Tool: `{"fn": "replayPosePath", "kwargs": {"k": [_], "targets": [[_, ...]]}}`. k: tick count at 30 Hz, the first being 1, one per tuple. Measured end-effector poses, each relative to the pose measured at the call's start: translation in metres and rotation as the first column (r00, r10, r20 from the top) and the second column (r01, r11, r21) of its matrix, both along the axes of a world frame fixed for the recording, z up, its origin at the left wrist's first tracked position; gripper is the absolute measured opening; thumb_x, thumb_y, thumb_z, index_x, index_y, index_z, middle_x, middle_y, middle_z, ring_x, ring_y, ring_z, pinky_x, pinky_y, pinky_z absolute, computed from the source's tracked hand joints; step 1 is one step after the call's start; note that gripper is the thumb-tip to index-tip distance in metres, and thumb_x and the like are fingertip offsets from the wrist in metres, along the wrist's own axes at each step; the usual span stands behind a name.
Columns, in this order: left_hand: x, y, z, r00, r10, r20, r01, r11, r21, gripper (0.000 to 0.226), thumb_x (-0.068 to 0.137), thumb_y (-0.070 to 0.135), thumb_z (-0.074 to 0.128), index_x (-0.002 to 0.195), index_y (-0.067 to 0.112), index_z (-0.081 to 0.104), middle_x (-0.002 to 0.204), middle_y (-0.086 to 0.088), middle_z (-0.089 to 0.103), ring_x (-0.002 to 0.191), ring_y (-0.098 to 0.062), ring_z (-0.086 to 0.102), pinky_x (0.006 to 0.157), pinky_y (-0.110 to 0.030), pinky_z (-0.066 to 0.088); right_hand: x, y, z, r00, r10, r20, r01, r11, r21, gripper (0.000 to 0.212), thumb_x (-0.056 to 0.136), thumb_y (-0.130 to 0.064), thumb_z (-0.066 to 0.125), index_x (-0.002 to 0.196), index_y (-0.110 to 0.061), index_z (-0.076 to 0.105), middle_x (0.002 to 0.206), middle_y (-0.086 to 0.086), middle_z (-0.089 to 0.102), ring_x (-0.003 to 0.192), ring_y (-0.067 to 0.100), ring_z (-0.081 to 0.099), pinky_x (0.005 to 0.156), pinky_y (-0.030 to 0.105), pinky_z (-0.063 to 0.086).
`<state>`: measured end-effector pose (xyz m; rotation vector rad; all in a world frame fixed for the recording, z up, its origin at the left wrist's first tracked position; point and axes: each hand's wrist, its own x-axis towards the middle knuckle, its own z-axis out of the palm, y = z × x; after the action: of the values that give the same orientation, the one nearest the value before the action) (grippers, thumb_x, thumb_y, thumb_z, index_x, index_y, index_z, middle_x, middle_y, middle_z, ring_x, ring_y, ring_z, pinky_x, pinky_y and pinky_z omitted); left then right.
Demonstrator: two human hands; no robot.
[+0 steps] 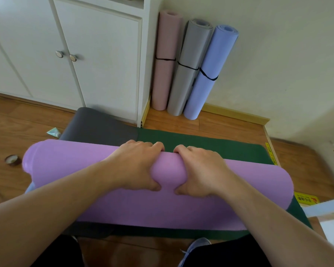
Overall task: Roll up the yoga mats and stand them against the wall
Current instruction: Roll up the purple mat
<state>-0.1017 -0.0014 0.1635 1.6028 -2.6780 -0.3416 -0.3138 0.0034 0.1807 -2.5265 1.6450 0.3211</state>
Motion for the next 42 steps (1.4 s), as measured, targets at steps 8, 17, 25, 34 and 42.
{"fn": "replayPosePath", "kwargs": {"k": [8,17,25,34,42], "targets": [[-0.007,0.0,-0.003,0.992,-0.049,0.119,0.06,0.994,-0.096,0.094,0.06,0.069,0.084,0.132,0.027,0.042,0.122,0.007,0.055,0.109,-0.019,0.057,0.095,-0.037,0.048,-0.002,0.001,0.003,0.998,-0.039,0.047,0.037,0.998,0.046,0.088,0.06,-0.074,0.081,0.131,-0.04,0.042,0.116,-0.014,0.064,0.105,0.019,0.063,0.081,0.041,0.055],[0.0,0.001,0.004,0.999,-0.025,0.045,0.023,0.999,0.03,0.08,0.065,0.073,0.076,0.126,0.033,0.045,0.113,0.012,0.058,0.101,-0.016,0.058,0.083,-0.034,0.043,-0.001,0.0,0.002,0.999,-0.015,0.034,0.013,0.999,0.04,0.084,0.058,-0.07,0.084,0.123,-0.037,0.042,0.11,-0.011,0.059,0.099,0.021,0.062,0.079,0.042,0.056],[-0.007,0.001,0.001,0.994,-0.034,0.106,0.041,0.997,-0.065,0.087,0.06,0.067,0.085,0.126,0.028,0.043,0.117,0.009,0.054,0.104,-0.017,0.055,0.091,-0.036,0.05,-0.004,0.0,0.005,0.997,-0.036,0.07,0.03,0.995,0.094,0.084,0.061,-0.072,0.08,0.13,-0.042,0.044,0.114,-0.016,0.063,0.102,0.016,0.062,0.08,0.04,0.055],[0.001,-0.002,0.006,0.999,0.028,0.042,-0.031,0.997,0.077,0.076,0.061,0.075,0.076,0.121,0.034,0.051,0.106,0.013,0.062,0.095,-0.015,0.062,0.084,-0.038,0.055,0.001,-0.001,-0.003,0.998,0.055,-0.011,-0.055,0.998,0.001,0.084,0.059,-0.067,0.085,0.124,-0.034,0.044,0.11,-0.009,0.058,0.101,0.022,0.062,0.076,0.038,0.052],[-0.009,0.004,-0.001,0.986,-0.03,0.164,0.043,0.996,-0.073,0.088,0.062,0.069,0.082,0.13,0.028,0.043,0.12,0.007,0.054,0.108,-0.019,0.056,0.092,-0.038,0.049,-0.004,-0.001,0.0,0.998,-0.018,0.065,0.014,0.998,0.067,0.083,0.059,-0.072,0.082,0.127,-0.04,0.046,0.113,-0.015,0.059,0.103,0.017,0.062,0.083,0.042,0.056]]}}
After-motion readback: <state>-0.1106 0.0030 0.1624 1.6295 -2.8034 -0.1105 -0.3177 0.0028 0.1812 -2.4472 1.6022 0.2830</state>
